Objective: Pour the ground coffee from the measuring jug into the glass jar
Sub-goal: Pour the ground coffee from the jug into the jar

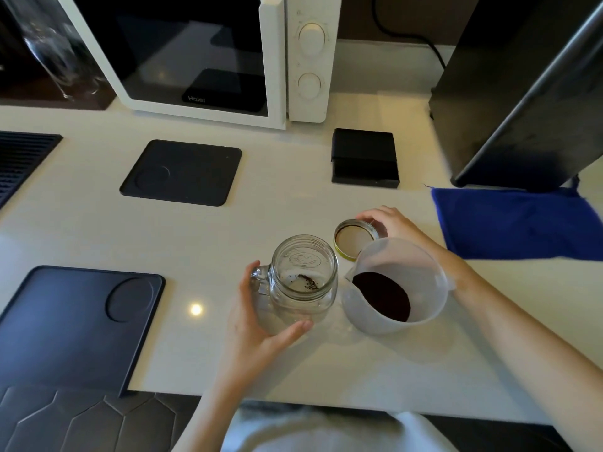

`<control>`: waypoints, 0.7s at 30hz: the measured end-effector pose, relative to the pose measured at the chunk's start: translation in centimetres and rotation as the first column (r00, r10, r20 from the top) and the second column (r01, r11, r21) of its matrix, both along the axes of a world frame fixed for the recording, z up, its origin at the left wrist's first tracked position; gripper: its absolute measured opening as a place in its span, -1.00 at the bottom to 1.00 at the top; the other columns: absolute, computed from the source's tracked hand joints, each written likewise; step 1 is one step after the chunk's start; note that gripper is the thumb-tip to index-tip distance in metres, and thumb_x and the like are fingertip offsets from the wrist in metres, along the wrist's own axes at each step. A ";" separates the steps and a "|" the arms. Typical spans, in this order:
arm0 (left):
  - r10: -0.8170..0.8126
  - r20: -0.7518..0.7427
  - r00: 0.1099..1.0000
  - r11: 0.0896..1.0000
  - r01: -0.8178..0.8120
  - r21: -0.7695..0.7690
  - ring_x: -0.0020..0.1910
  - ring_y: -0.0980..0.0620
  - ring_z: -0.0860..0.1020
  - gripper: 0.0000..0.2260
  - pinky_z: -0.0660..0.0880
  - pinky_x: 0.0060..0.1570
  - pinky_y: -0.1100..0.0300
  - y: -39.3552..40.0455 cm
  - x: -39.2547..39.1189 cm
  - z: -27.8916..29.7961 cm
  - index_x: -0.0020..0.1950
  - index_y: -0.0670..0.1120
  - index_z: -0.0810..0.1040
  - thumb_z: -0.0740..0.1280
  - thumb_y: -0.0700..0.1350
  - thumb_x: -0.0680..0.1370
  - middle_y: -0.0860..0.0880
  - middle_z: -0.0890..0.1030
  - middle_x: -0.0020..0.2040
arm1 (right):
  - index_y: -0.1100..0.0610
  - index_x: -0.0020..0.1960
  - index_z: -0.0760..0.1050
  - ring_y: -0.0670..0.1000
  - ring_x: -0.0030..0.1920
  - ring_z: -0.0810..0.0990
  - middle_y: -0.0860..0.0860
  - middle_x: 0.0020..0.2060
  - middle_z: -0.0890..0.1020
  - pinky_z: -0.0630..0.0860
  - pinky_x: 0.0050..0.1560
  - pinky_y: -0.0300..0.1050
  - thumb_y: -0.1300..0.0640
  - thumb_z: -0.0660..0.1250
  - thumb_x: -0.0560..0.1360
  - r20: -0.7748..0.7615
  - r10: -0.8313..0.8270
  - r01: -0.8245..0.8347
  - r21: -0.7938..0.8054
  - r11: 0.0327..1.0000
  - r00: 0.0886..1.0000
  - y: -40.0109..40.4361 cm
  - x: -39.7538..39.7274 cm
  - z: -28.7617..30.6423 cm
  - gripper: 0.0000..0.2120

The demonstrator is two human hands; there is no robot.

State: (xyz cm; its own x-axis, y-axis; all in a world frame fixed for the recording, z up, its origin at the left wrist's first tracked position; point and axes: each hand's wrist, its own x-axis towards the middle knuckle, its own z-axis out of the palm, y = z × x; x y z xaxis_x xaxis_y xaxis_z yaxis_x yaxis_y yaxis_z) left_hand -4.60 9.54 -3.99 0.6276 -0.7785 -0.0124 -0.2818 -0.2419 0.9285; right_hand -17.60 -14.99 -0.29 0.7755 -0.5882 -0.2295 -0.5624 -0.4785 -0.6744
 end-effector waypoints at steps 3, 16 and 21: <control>0.002 0.000 1.000 1.000 -0.002 0.001 0.25 0.32 0.38 -0.12 0.32 0.17 0.40 0.0 0.0 0.1 0.32 0.33 0.11 0.51 0.21 0.12 0.17 0.43 0.29 | 0.07 0.39 0.22 0.05 0.23 0.35 0.05 0.23 0.37 0.32 0.15 -0.19 0.24 0.43 0.40 0.047 -0.035 0.030 0.112 0.993 0.998 0.2 -0.6 0.4 -0.36; -0.055 -0.076 0.996 0.996 0.049 -0.069 0.29 0.24 0.39 -0.10 0.32 0.31 0.03 -0.2 -0.1 -0.2 0.37 0.21 0.12 0.52 0.13 0.14 0.43 0.41 0.19 | 0.04 -0.41 0.52 0.01 -0.23 0.51 -0.06 -0.41 0.60 0.39 -0.16 -0.07 -0.04 0.21 0.42 0.390 -0.752 0.534 0.536 0.654 0.531 7.9 -7.1 2.1 -0.71; -0.082 -0.045 0.996 0.994 0.079 -0.079 0.29 0.28 0.37 -0.12 0.33 0.29 0.10 -0.1 0.2 0.0 0.38 0.16 0.12 0.46 0.30 0.17 0.38 0.38 0.26 | -0.01 -0.36 0.46 -0.01 -0.20 0.44 -0.06 -0.35 0.51 0.35 -0.12 -0.03 -0.16 0.27 0.30 0.393 -0.835 0.515 0.659 0.548 0.386 10.3 -6.8 -0.3 -0.77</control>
State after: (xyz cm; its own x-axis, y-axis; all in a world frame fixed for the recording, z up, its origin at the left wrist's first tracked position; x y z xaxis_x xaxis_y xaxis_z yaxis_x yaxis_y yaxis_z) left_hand -4.41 9.48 -4.00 0.5628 -0.8263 0.0209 -0.2519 -0.1474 0.9565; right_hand -24.37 -4.73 -0.58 0.1717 -0.9578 -0.2304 0.0529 0.2425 -0.9687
